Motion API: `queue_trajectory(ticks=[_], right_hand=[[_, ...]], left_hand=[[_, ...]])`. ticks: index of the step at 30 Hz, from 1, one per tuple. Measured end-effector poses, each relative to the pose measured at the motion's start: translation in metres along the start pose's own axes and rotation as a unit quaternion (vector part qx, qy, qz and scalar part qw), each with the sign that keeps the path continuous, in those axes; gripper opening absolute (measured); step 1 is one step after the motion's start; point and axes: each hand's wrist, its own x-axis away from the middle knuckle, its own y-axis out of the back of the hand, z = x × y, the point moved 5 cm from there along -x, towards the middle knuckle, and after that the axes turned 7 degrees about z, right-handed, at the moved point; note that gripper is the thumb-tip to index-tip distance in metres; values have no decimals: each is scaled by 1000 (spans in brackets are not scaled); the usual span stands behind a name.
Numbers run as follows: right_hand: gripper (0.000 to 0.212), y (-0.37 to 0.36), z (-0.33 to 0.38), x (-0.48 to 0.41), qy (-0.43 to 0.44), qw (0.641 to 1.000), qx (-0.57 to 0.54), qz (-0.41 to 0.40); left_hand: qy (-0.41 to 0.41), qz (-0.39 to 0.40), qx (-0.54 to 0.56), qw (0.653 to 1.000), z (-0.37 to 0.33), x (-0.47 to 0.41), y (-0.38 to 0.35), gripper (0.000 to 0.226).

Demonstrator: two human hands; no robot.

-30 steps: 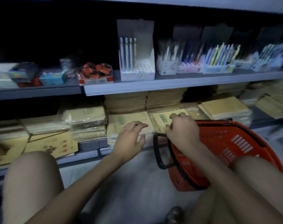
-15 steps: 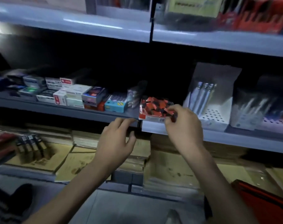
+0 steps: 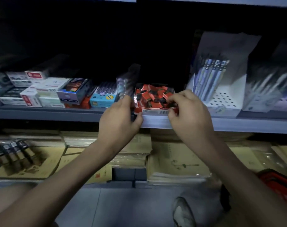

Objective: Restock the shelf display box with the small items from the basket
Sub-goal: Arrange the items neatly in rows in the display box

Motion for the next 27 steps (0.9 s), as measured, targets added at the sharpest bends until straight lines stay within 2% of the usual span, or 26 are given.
queue_trajectory(ticks=[8,12,15,18,22,25,27], right_hand=[[32,7,-7,11,16,997,44,54],[28,14,-3,2,18,999,22,45],[26,15,2,-14,22,999,10,24],[27,17,14,-38,37,999,-10,10],[25,16,30,-80,35,997,-50,40],[26,6,36,-108,17,994,-70,84],[27,-3,38,-123,8,991,-60,121]], left_hand=[[25,13,24,999,-11,8,7,20],[37,25,32,999,-16,6,10,14],[29,1,38,999,-11,1,9,7],[13,-32,69,997,-1,-5,9,16],[-3,-57,61,997,11,-30,11,20],[0,-45,39,998,18,-49,9,34],[12,-2,35,999,21,-53,6,41]])
